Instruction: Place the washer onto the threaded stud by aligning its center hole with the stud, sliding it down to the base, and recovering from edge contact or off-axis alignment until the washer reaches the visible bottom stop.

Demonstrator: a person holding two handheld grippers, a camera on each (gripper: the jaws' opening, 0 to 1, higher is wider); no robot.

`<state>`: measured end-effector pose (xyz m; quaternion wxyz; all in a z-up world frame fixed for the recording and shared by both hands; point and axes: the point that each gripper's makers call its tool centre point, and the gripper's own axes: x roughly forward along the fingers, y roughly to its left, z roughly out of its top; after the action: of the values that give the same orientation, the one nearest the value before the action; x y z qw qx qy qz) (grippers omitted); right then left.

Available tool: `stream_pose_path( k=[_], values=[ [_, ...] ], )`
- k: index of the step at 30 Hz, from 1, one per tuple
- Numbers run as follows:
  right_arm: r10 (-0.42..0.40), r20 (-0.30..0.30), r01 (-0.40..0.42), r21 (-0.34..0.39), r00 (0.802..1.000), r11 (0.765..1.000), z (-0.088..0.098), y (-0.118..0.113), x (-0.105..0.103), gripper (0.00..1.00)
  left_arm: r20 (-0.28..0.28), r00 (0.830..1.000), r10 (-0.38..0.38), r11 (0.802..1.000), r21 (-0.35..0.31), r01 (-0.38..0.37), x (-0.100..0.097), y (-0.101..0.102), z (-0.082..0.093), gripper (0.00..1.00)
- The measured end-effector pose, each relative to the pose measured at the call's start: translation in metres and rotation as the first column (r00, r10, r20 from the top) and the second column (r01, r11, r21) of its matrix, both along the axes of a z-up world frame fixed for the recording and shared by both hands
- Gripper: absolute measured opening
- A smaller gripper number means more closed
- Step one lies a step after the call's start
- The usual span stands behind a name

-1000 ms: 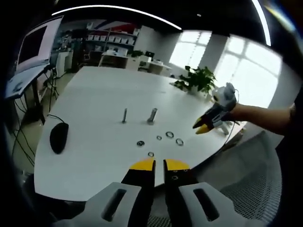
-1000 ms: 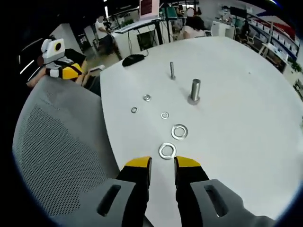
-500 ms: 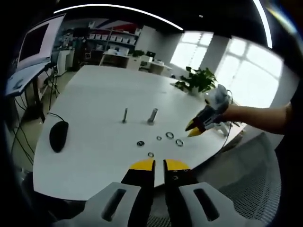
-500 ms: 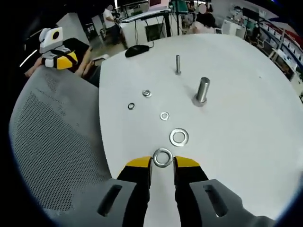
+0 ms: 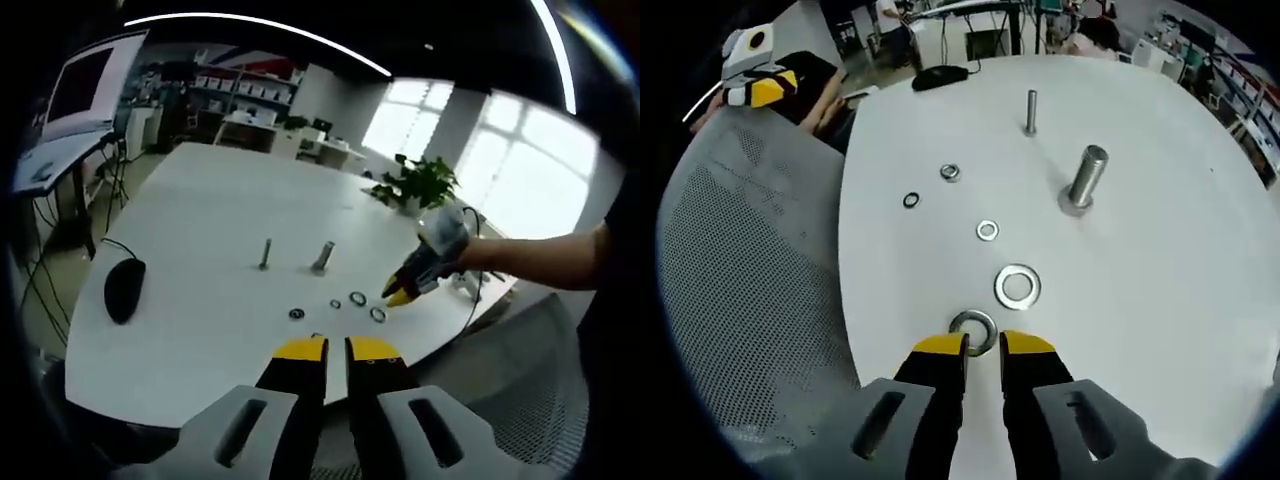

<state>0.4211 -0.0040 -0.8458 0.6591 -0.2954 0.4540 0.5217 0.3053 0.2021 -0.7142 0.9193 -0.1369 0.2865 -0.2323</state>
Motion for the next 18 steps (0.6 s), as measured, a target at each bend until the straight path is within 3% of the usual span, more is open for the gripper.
stream_pose_path(
  k=[5, 18],
  values=[
    [0.002, -0.009, -0.002, -0.016, 1.0, 1.0, -0.005, 0.002, 0.001, 0.15, 0.005, 1.0, 0.005, 1.0, -0.006, -0.005, 0.001, 0.001, 0.001, 0.04],
    [0.127, 0.023, -0.124, -0.127, 0.992, 0.984, -0.019, 0.006, 0.002, 0.15, 0.005, 1.0, 0.017, 1.0, -0.016, -0.017, 0.001, 0.002, 0.002, 0.04]
  ],
)
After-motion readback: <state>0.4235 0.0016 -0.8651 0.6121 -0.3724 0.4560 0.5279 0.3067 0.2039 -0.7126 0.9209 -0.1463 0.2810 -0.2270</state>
